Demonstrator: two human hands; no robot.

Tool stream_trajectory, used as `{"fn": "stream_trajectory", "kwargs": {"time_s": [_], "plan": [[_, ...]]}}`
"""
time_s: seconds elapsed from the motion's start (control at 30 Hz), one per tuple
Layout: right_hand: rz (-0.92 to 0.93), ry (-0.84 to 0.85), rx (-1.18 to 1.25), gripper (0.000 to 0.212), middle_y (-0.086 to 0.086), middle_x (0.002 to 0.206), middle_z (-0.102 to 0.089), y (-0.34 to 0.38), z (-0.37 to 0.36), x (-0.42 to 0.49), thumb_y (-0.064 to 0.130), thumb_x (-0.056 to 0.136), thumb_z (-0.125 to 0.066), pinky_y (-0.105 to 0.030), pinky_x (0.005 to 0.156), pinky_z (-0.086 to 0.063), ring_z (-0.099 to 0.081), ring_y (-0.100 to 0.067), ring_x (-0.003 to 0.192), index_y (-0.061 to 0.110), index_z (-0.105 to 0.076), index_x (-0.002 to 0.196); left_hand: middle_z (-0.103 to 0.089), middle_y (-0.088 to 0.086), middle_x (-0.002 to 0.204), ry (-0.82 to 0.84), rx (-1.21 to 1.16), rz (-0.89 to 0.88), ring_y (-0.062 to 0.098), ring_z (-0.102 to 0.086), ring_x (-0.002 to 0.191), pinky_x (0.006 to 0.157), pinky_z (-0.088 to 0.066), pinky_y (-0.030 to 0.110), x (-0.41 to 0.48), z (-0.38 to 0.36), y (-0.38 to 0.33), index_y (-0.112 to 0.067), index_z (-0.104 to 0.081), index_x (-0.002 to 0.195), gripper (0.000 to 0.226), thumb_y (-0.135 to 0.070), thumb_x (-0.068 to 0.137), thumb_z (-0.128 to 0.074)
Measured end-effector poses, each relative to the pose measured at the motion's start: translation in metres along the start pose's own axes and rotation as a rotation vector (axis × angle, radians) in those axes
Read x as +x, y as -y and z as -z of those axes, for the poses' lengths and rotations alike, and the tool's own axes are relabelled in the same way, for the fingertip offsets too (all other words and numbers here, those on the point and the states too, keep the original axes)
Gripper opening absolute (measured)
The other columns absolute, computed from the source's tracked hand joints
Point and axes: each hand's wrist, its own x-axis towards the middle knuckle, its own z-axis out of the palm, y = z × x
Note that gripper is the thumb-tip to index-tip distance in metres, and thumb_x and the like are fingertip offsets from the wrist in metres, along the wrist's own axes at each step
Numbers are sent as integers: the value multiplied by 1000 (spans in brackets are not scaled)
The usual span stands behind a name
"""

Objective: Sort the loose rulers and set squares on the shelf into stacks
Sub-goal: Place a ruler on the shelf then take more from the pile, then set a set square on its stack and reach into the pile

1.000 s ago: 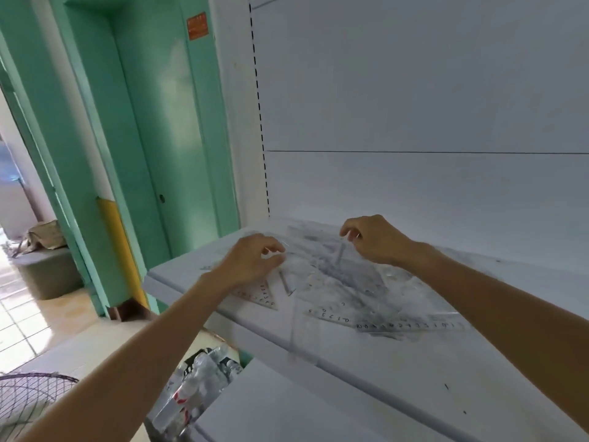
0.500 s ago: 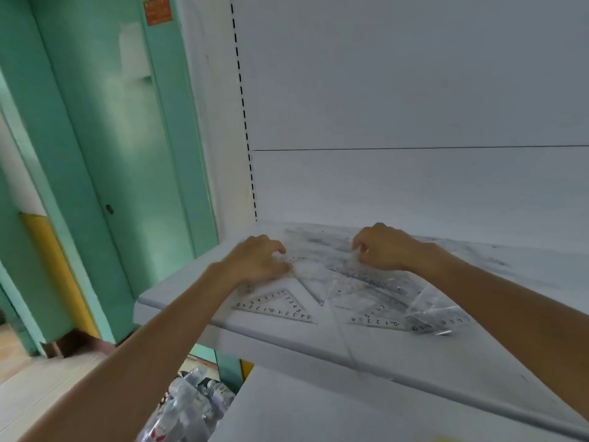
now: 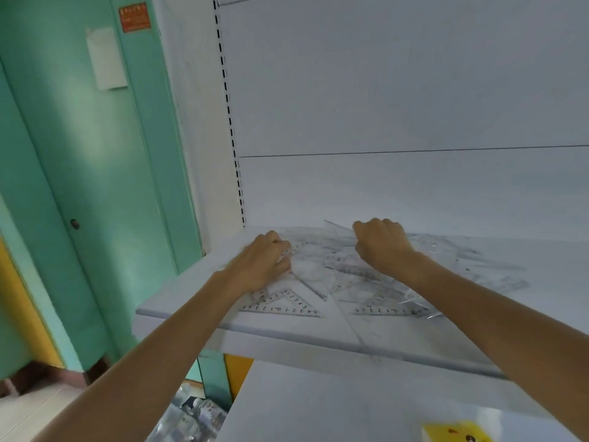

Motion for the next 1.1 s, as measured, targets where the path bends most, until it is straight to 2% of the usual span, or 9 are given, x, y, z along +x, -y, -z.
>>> {"fn": "stream_trajectory", "kwargs": {"time_s": [0.07,0.17,0.33,0.43,0.53,0.7,0.9,1.0,1.1], "plan": [[-117,-48,222,12,-12,83,-62,-4,4,1,6,88,-45,-33,65,-48,-59,-27,74,1,-56,92,-42,5,113,-36,-37,-50,20,-44,104,86,-38,27,2,1,-4,-3,-50,120,31,-18,96,-39],[-197,-123,456,6,-12,81,-60,-8,9,2,10,87,-48,-35,66,-47,-55,-28,72,4,-51,88,-40,4,116,-72,-69,-97,17,-46,102,86,-38,26,5,4,-11,-8,-43,124,30,-15,96,-34],[-86,-150,562,6,-10,76,-55,-18,13,-6,4,91,-36,-36,58,-43,-53,-29,67,7,-42,93,-45,5,110,-238,-94,-226,27,-56,89,81,-47,46,6,4,-26,-10,-42,117,24,-13,96,-30],[-66,-154,549,24,-9,76,-60,-31,13,-22,6,94,-32,-36,61,-49,-58,-26,66,9,-48,112,-46,1,121,-252,-166,-253,25,-56,98,88,-47,42,12,3,-39,-29,-37,130,34,-21,98,-27],[-93,-162,504,27,-4,66,-57,-54,12,-42,17,98,-33,-31,57,-40,-51,-21,58,10,-57,107,-43,-3,130,-225,-241,-263,20,-50,112,98,-40,39,22,0,-59,-49,-30,132,38,-30,99,-25],[-171,-121,437,35,-9,74,-61,-112,17,-80,30,99,-34,-38,68,-43,-55,-27,72,9,-60,88,-44,0,131,-263,-187,-335,21,-40,117,98,-37,38,46,-7,-117,-33,-50,127,33,-26,98,-36],[-253,-146,388,36,-10,106,-63,-199,21,-140,34,94,-49,-30,88,-42,-58,-24,102,14,-59,122,-46,0,128,-258,-348,-390,18,-32,122,90,-18,11,79,-20,-215,-23,-57,118,28,-18,91,-52],[-284,-149,333,37,-10,106,-61,-253,27,-178,35,92,-53,-30,88,-42,-56,-24,101,11,-58,120,-59,-3,110,-229,-373,-425,16,-50,101,84,-36,23,94,-28,-280,-21,-57,115,24,-25,96,-41],[-327,-144,278,38,-9,105,-60,-314,34,-219,34,91,-55,-28,86,-39,-54,-23,100,11,-58,121,-46,-12,60,-245,-410,-384,6,-44,56,54,-32,24,106,-41,-349,-25,-52,115,27,-32,99,-31]]}}
